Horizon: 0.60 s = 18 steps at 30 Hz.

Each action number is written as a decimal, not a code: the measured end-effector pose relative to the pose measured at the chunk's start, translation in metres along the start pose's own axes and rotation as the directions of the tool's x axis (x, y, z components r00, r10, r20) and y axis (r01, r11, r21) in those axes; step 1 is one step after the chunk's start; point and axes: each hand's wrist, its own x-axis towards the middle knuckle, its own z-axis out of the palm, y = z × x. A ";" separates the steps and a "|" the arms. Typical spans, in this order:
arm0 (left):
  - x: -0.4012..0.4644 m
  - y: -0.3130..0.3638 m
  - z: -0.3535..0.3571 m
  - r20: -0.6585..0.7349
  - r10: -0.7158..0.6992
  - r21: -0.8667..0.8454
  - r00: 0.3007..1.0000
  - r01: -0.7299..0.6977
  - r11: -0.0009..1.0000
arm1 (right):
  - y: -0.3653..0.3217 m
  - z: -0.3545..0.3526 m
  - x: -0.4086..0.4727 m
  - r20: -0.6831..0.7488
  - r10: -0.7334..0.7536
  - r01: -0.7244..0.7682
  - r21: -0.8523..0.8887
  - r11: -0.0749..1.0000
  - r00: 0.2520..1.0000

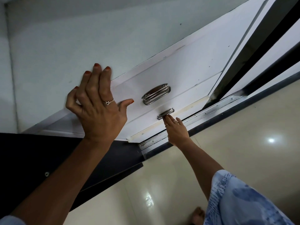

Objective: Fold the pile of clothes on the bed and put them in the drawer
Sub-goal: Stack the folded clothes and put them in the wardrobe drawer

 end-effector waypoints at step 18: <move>0.004 0.002 -0.013 0.187 -0.054 -0.087 0.981 0.071 0.994 | -0.017 -0.037 0.019 -0.131 0.060 -0.049 0.083 0.995 0.990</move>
